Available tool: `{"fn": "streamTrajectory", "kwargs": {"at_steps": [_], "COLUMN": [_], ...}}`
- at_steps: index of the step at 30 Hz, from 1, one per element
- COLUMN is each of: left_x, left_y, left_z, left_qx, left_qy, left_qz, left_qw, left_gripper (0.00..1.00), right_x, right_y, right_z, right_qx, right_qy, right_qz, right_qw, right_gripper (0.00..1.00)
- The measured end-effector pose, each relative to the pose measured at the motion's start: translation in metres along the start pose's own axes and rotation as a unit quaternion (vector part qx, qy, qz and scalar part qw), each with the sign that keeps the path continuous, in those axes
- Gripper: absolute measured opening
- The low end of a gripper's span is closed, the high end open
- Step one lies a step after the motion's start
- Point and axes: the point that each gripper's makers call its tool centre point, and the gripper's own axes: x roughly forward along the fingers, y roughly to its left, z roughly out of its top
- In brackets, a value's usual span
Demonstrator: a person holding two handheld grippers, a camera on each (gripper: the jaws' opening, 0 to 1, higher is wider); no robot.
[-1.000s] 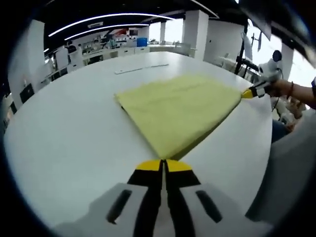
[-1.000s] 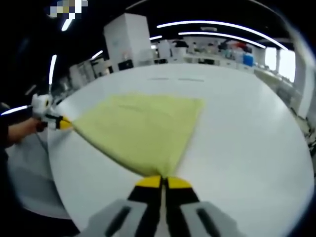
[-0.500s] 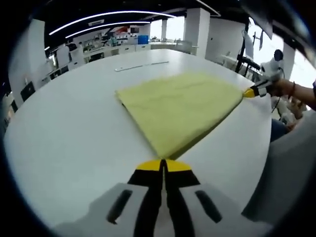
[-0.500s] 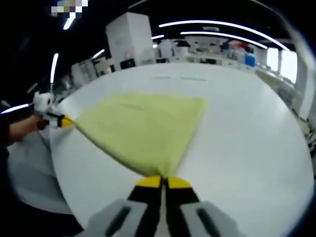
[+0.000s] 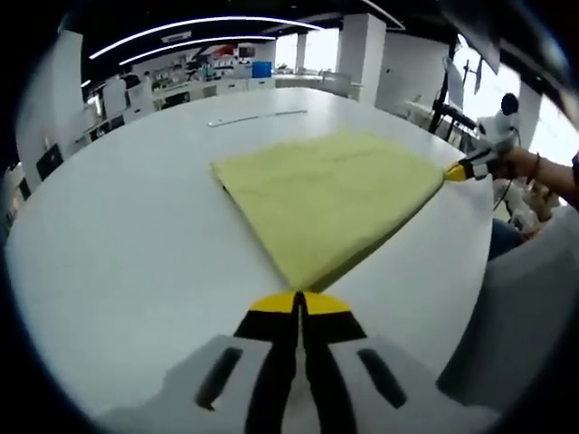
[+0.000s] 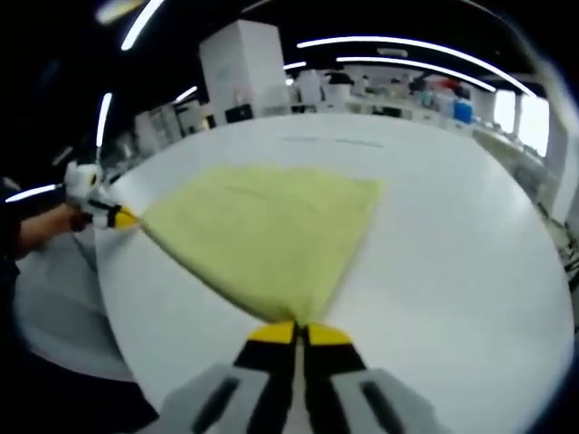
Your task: Fold the garment on the visible template until the final outline fits inside the template.
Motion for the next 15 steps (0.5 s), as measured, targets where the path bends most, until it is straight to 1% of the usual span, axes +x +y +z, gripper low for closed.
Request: {"fn": "streamTrajectory", "kwargs": {"at_steps": [2,5,7,9,12,15], "left_x": [0.000,-0.001,-0.001,-0.002,-0.003,-0.003], "left_y": [-0.001,-0.001,0.001,-0.004,-0.007,-0.011], "left_z": [0.001,0.003,0.002,0.003,0.005,0.007], "left_qx": [-0.007,-0.024,-0.028,-0.032,-0.035,-0.039], "left_qy": [-0.003,-0.014,-0.016,-0.018,-0.021,-0.022], "left_qz": [0.000,-0.003,-0.007,-0.012,-0.014,-0.019], "left_qw": [1.0000,0.9996,0.9994,0.9993,0.9991,0.9988], "left_gripper": [0.00,0.00,0.00,0.00,0.00,0.05], "right_x": [0.000,0.000,0.000,0.000,0.000,0.000], "right_y": [-0.001,-0.001,-0.001,0.000,0.003,0.006], "right_z": [0.000,0.000,0.000,0.000,0.001,0.002], "right_qx": [-0.007,-0.007,-0.005,0.001,0.010,0.011], "right_qy": [0.003,0.004,0.004,0.003,-0.001,-0.001], "right_qz": [-0.001,-0.003,-0.004,-0.006,-0.003,0.000], "right_qw": [1.0000,1.0000,1.0000,1.0000,0.9999,0.9999], "right_gripper": [0.00,0.00,0.00,0.00,0.05,0.12]}}
